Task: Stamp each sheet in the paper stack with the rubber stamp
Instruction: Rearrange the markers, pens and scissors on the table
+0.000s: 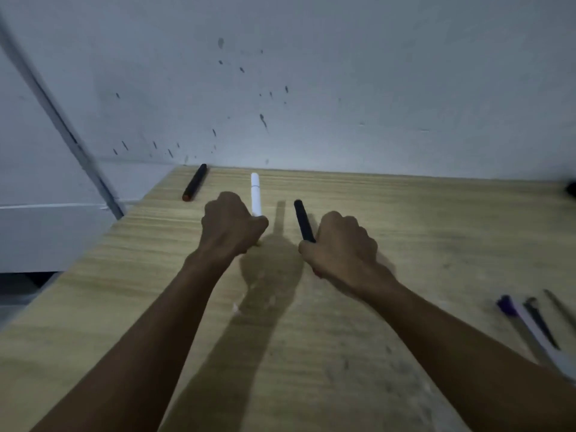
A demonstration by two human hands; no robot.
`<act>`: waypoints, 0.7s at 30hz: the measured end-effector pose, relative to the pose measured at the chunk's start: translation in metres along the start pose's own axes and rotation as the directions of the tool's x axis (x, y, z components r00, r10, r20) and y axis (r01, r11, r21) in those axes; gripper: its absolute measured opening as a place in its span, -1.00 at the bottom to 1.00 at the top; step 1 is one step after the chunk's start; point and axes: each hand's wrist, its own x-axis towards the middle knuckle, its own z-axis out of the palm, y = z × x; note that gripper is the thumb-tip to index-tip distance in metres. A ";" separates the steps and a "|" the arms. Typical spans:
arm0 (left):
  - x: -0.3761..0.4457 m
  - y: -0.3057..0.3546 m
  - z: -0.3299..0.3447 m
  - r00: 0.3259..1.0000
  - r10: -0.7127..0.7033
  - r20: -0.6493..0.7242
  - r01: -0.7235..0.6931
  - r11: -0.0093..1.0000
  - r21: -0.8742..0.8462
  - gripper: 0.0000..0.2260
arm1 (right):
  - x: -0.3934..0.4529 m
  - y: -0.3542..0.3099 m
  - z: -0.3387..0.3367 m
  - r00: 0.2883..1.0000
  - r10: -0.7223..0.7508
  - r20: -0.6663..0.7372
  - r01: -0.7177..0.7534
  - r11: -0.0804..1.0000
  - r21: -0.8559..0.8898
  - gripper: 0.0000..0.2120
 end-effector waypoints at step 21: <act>-0.198 0.106 0.100 0.951 0.101 0.291 -0.136 0.985 0.103 -0.66 | -0.170 0.136 -0.083 0.953 0.186 -0.240 -0.238 0.949 -0.206 -0.73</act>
